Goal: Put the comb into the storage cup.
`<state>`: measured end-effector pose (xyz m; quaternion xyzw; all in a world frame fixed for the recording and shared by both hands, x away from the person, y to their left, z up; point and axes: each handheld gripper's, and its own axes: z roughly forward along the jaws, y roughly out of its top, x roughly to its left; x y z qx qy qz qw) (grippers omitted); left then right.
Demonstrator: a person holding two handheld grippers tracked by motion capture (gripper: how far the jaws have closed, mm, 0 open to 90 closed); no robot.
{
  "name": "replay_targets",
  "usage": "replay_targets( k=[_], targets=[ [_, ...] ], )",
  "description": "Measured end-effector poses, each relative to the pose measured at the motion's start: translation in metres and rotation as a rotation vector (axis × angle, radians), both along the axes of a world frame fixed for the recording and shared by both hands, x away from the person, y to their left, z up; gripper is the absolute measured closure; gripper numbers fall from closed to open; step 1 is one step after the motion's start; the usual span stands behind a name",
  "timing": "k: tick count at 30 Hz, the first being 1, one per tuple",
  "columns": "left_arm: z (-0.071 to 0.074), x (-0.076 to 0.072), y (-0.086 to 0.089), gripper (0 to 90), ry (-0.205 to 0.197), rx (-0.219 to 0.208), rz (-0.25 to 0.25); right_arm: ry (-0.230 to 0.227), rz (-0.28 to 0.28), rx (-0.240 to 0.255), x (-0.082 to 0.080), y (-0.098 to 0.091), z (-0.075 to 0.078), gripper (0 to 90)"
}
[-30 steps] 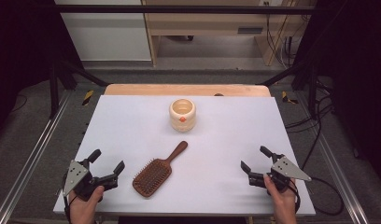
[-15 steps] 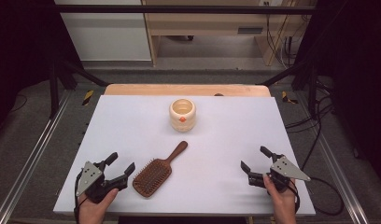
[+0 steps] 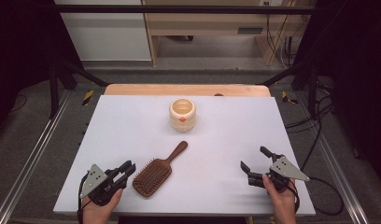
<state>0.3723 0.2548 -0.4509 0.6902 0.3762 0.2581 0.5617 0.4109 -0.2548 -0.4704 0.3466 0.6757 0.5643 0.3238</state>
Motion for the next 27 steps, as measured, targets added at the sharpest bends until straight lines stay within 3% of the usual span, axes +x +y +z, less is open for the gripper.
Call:
replay_targets(
  k=[6, 22, 27],
  targets=[
    [0.000, -0.002, -0.007, 89.5, 0.034, 0.014, -0.040, 0.000, 0.001, -0.009, 0.000, 0.001, 0.000, 8.1],
    [-0.005, -0.005, -0.024, 90.0, 0.119, 0.046, -0.106, 0.001, 0.004, -0.013, 0.000, 0.002, 0.000, 8.0],
    [-0.009, -0.010, -0.042, 90.0, 0.148, 0.086, -0.166, 0.002, 0.006, -0.016, 0.000, 0.002, 0.000, 8.0]
  ],
)
